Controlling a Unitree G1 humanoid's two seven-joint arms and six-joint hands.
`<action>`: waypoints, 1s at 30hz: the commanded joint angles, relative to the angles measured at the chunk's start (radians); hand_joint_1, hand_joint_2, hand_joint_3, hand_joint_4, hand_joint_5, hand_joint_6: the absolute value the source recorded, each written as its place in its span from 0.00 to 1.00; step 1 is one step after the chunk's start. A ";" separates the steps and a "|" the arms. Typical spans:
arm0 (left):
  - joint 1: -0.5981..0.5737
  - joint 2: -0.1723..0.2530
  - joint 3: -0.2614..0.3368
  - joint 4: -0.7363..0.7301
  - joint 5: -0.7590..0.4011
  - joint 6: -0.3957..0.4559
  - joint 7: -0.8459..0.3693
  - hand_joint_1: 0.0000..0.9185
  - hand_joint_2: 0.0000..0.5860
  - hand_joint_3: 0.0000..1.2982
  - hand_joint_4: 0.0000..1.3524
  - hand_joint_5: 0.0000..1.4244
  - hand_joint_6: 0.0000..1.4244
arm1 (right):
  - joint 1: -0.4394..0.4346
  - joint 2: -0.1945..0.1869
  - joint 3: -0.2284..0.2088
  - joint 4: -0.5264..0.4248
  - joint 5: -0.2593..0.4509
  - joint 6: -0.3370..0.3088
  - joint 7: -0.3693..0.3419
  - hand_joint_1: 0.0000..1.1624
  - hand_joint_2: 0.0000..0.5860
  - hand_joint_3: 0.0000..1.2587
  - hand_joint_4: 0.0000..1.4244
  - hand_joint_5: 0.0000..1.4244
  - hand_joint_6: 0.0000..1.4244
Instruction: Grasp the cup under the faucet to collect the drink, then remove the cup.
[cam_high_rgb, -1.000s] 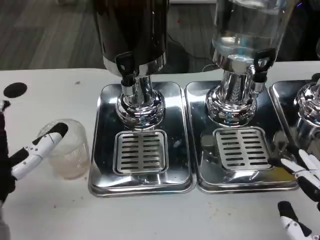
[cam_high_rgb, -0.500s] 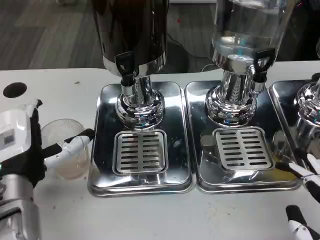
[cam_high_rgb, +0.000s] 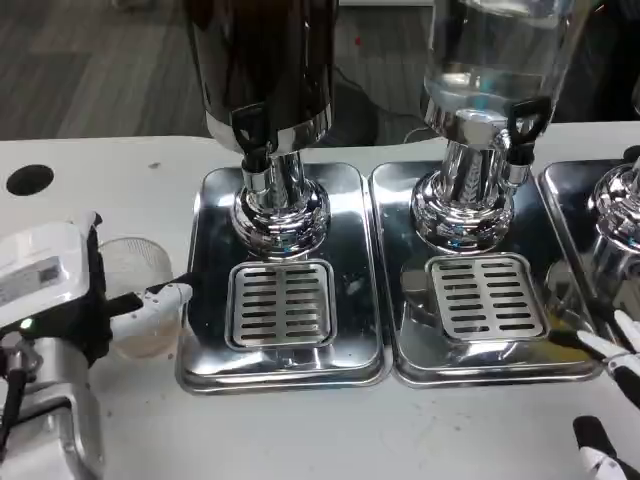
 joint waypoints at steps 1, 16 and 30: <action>-0.025 0.015 -0.035 0.031 0.022 0.014 -0.038 0.19 0.10 0.13 0.12 0.27 0.40 | 0.000 -0.006 -0.006 0.012 0.020 -0.026 0.005 0.39 0.83 0.15 0.00 0.00 0.00; -0.044 0.023 -0.097 0.054 0.037 0.047 -0.037 0.29 0.14 0.25 0.29 0.41 0.51 | -0.011 -0.004 -0.001 0.052 0.040 -0.048 0.005 0.39 0.81 0.14 0.00 0.00 0.00; 0.002 0.008 -0.097 0.038 0.044 0.048 0.095 0.33 0.22 0.43 0.49 0.59 0.64 | -0.025 -0.011 0.010 0.071 0.041 -0.058 0.021 0.39 0.78 0.14 0.00 0.00 0.00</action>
